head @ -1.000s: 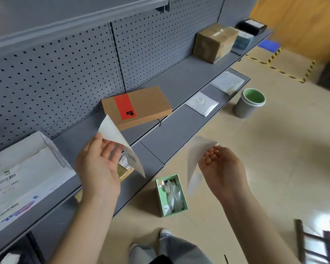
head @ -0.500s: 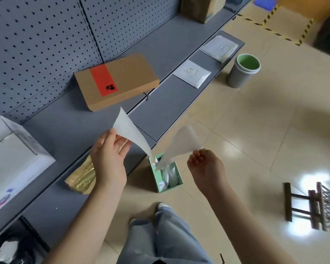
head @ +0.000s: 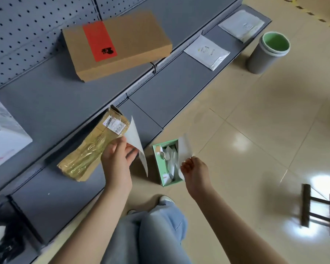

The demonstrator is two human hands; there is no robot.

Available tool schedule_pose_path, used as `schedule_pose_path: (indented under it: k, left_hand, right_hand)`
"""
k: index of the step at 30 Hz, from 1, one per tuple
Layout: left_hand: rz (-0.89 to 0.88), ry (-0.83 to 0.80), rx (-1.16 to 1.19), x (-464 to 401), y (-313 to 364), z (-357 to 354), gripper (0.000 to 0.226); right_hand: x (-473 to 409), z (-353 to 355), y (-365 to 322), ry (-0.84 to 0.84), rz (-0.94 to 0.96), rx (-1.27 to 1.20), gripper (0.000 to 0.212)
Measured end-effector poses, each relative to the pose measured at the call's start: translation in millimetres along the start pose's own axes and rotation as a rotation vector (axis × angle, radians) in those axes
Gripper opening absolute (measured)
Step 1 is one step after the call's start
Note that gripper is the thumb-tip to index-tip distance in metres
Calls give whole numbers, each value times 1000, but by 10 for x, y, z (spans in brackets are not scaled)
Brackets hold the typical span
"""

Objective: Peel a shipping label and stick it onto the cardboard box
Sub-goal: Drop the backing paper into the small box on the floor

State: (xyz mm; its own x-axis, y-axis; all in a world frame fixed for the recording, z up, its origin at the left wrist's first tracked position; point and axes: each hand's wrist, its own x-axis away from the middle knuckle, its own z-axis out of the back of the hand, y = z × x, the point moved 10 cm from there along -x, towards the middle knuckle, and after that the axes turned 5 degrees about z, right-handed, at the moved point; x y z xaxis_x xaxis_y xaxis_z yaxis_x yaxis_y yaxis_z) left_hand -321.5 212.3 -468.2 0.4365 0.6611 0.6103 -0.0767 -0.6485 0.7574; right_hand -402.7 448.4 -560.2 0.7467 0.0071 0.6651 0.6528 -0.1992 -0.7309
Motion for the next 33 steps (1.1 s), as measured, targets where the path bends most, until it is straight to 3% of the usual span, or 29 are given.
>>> schedule_pose_path:
  k: [10, 14, 22, 33]
  left_hand:
    - [-11, -12, -44, -598, -640, 203, 12]
    - [-8, 16, -60, -839, -881, 340, 11]
    - [4, 38, -56, -1143, -1249, 494, 12]
    - [18, 79, -67, -1297, -1441, 470, 15]
  right_hand:
    - [-947, 164, 903, 63, -105, 367, 18]
    - [-1319, 172, 1126, 64, -59, 438, 18]
    - [-1764, 226, 1278, 55, 105, 857, 15]
    - [-2149, 310, 1474, 79, 95, 958, 16]
